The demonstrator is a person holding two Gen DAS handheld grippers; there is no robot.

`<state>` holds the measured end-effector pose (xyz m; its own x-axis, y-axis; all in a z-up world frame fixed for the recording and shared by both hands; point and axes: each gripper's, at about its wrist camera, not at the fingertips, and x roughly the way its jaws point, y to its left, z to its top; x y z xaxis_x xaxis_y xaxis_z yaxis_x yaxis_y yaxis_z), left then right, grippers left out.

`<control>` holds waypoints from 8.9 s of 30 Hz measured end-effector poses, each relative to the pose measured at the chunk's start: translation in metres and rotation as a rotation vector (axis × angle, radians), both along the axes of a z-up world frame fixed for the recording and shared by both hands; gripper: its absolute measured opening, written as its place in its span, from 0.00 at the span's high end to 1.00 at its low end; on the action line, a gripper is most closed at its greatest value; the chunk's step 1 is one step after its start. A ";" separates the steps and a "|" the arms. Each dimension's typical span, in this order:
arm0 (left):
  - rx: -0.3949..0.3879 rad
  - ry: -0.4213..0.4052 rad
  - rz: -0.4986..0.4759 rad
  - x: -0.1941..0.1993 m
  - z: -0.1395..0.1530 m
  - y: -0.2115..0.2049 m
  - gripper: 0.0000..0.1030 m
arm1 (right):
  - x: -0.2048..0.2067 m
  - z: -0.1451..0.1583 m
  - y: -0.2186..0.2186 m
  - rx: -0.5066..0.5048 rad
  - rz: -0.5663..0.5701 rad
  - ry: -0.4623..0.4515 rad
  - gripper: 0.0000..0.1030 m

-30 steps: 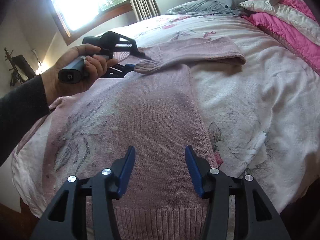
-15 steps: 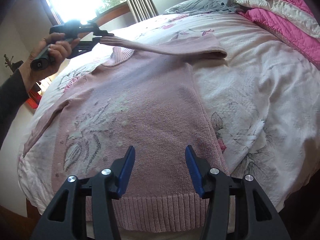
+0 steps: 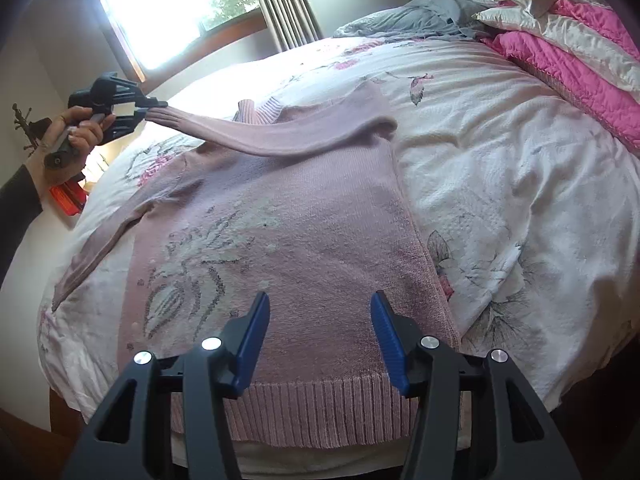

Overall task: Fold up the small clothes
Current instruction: 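Grasp the folded sleeve cuff with the left gripper and lay it flat, then grasp the other sleeve cuff with the left gripper and lift it, then fold the held sleeve across the sweater body with the left gripper, then lower the sleeve onto the sweater and open the left gripper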

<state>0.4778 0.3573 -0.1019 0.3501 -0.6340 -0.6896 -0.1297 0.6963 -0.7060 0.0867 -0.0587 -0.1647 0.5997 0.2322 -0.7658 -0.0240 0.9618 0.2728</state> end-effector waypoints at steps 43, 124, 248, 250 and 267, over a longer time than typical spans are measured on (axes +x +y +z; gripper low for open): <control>0.008 0.174 0.125 -0.034 -0.126 0.061 0.70 | 0.009 -0.012 0.020 0.045 0.011 0.058 0.42; 0.053 -0.227 -0.093 -0.187 -0.077 -0.060 0.29 | 0.315 -0.059 0.025 0.674 0.255 0.440 0.43; -0.005 -0.168 -0.028 0.178 -0.103 -0.008 0.95 | 0.568 -0.050 0.102 0.285 0.308 0.220 0.89; -0.018 -0.218 -0.035 0.164 -0.084 -0.004 0.96 | 0.555 -0.031 0.093 0.311 0.319 0.185 0.89; 0.104 -0.233 -0.294 -0.053 -0.071 -0.025 0.92 | 0.358 -0.051 0.012 0.333 0.464 0.225 0.75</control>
<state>0.4248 0.3327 -0.1733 0.3188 -0.6616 -0.6787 0.2418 0.7491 -0.6167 0.4442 -0.0469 -0.2161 0.2106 0.6791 -0.7032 -0.3262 0.7269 0.6043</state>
